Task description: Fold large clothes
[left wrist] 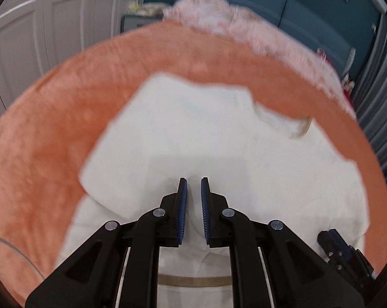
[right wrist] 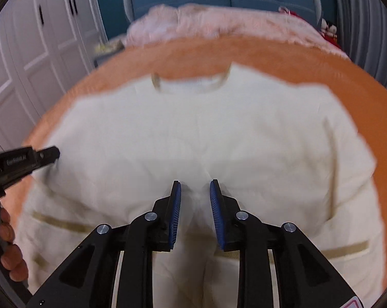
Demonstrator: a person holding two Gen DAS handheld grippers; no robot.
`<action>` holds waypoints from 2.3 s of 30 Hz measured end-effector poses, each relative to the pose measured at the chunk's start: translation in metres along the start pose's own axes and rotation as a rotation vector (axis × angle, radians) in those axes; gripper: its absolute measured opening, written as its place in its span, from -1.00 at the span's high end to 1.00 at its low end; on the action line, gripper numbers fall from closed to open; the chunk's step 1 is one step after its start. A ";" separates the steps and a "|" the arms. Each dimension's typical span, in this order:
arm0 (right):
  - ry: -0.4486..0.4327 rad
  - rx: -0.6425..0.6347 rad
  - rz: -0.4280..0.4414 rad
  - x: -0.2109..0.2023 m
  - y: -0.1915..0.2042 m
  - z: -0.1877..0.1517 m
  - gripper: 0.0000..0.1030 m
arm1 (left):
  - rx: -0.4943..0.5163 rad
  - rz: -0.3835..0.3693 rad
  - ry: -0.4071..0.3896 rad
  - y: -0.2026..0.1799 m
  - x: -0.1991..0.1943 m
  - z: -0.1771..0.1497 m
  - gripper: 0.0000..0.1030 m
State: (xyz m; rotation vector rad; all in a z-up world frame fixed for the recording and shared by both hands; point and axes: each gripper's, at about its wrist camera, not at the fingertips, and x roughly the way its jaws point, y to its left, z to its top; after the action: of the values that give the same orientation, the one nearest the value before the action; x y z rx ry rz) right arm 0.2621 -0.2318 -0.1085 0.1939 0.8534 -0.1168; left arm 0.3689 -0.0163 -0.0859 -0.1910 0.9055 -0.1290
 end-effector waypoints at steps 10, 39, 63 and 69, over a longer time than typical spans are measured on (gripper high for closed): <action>-0.030 -0.034 -0.037 0.006 0.006 -0.012 0.59 | 0.056 0.021 -0.075 0.005 0.021 -0.037 0.80; -0.027 0.035 0.297 0.051 0.055 0.148 0.40 | -0.130 -0.021 -0.074 0.050 0.018 0.131 0.74; 0.085 0.150 0.203 0.196 0.047 0.181 1.00 | -0.088 0.025 -0.041 0.040 0.138 0.116 0.82; -0.027 0.167 0.135 0.136 -0.011 0.174 0.89 | -0.044 0.075 -0.038 0.029 0.123 0.122 0.82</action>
State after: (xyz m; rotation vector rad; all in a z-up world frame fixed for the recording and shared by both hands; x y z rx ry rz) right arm 0.4765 -0.2837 -0.1011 0.4045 0.8018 -0.0643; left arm 0.5418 0.0020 -0.1135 -0.1998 0.8767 -0.0360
